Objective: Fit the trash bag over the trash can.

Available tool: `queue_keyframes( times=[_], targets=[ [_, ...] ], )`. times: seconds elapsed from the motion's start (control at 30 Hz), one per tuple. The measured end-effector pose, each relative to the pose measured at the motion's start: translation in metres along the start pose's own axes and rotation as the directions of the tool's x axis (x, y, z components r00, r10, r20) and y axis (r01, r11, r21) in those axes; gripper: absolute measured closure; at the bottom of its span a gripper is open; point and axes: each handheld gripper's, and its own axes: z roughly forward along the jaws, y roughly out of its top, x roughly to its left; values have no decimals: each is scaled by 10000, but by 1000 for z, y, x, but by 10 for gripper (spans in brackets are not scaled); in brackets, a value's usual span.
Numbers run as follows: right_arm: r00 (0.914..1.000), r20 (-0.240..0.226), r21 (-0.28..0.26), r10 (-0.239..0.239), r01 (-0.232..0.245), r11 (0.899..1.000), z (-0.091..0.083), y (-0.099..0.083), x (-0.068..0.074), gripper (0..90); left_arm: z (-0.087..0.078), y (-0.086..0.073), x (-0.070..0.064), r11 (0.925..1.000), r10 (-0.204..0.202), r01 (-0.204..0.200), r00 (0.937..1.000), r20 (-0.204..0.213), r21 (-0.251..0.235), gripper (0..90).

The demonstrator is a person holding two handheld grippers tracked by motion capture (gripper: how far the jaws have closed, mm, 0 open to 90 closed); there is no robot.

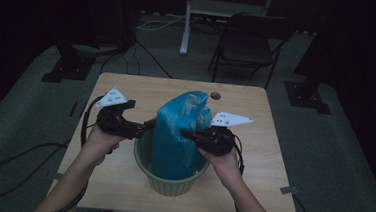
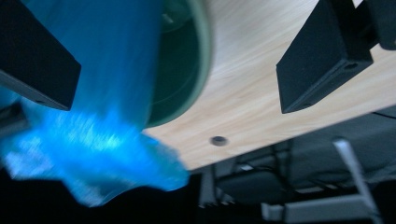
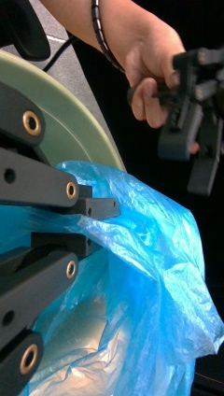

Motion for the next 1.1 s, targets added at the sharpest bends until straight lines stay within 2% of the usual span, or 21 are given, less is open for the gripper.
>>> queue_keyframes(
  times=[0.07,0.1,0.13,0.2,0.23,0.27,0.37,0.43,0.5,0.6,0.67,0.73,0.9,1.0,1.07,1.1],
  targets=[
    [10000,-20,12,12,-12,10000,0,0,0,868,13,8,-5,9998,-46,34,9974,724,175,4],
    [10000,-25,18,3,-3,10000,0,0,-1,867,16,9,-6,9998,-26,10,9968,795,197,22],
    [10000,-8,15,-9,9,10000,0,-1,-1,866,19,10,-7,9997,-68,50,9971,753,243,121],
    [10000,-21,9,17,-17,10000,-1,0,-2,866,22,11,-6,9995,-154,130,9961,865,284,137],
    [10000,-18,-19,33,-33,10000,-1,-1,-2,865,25,12,-4,9990,-371,334,9910,1286,309,137],
    [10000,-1,-28,44,-44,10000,-1,-1,-3,864,27,12,-3,9983,-498,451,9895,1358,370,149],
    [10000,18,-43,70,-70,10000,-2,-1,-4,864,34,13,-2,9975,-519,436,9864,1560,564,162],
    [10000,50,-41,75,-75,10000,-2,-2,-4,862,36,11,-2,9978,-503,395,9743,2197,532,315],
    [9999,69,-28,92,-92,10000,-2,-2,-5,862,37,9,-4,9984,-390,264,9630,2666,508,490],
    [9999,109,-34,75,-75,10000,-2,-2,-5,863,37,7,-9,9982,-144,-23,9616,2742,604,663],
    [9999,140,-17,65,-65,10000,-3,-3,-5,862,35,5,-11,9981,49,-208,9641,2654,573,767],
    [9998,192,-15,57,-56,10000,-5,-3,-5,862,31,3,-12,9986,90,-236,9580,2867,472,864],
    [9994,344,-90,75,-72,9999,-14,-6,-6,857,13,-3,-19,9977,573,-652,9614,2692,204,899],
    [9990,338,-200,281,-274,9994,-23,-10,-7,848,0,-9,-26,9963,786,-848,9577,2767,104,898],
    [9990,154,-288,428,-424,9987,-29,-14,-6,843,-5,-14,-33,9944,972,-1050,9503,2958,105,899],
    [9990,126,-288,423,-419,9987,-32,-15,-4,840,-9,-17,-37,9926,1118,-1206,9488,2954,117,899]
  ],
)
